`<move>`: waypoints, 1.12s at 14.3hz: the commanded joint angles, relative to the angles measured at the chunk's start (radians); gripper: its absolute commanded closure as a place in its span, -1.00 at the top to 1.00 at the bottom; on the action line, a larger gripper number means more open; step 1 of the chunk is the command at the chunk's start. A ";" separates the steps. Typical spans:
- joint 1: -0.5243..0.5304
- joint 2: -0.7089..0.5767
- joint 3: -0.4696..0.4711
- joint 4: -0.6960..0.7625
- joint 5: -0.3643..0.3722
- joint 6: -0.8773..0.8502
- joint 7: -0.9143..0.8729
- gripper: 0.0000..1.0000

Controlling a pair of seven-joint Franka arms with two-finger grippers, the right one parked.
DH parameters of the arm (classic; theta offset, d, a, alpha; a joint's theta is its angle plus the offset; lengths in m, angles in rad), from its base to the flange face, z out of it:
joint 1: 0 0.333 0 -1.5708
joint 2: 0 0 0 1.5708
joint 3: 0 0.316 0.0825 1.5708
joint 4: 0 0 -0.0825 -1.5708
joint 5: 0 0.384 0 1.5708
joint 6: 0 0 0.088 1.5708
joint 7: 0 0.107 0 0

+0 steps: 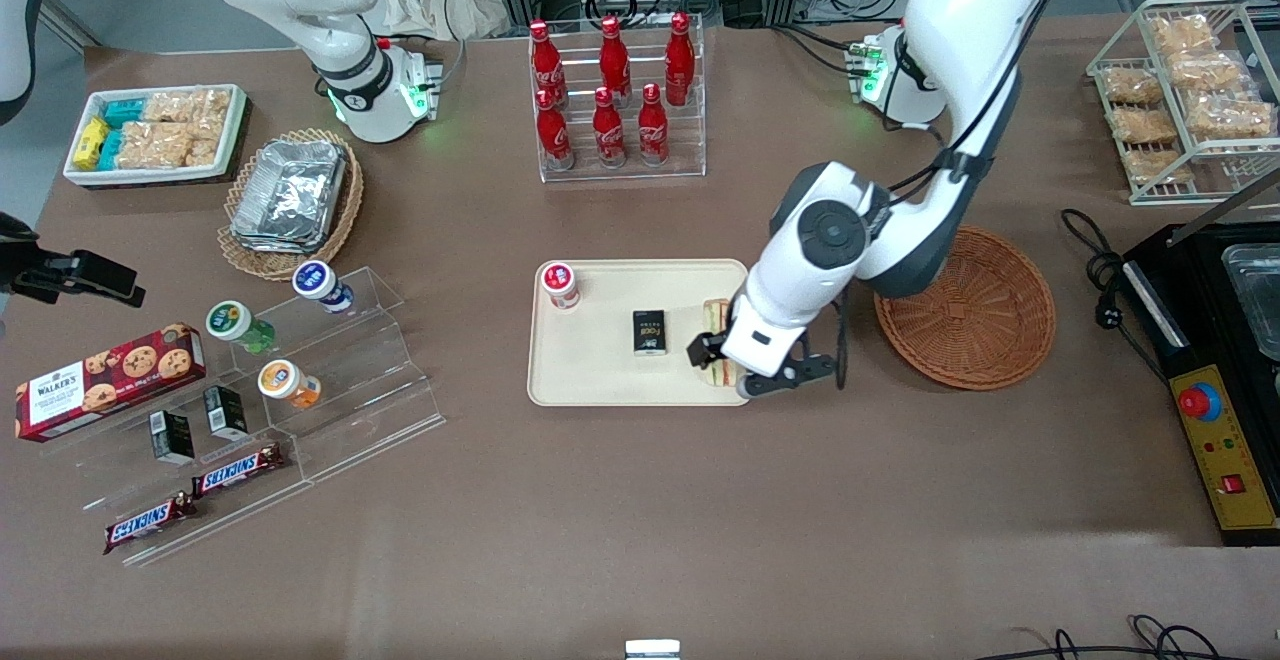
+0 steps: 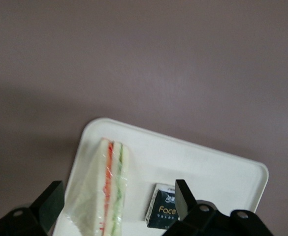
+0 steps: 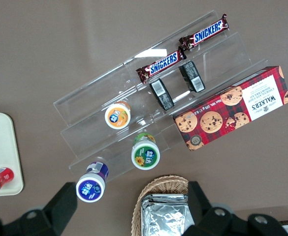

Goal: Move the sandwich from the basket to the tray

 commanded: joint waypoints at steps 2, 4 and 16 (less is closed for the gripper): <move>0.084 -0.170 0.030 -0.017 0.047 -0.137 -0.010 1.00; 0.102 -0.242 0.038 -0.030 0.045 -0.195 0.031 1.00; 0.131 -0.522 0.333 -0.098 0.002 -0.562 0.831 1.00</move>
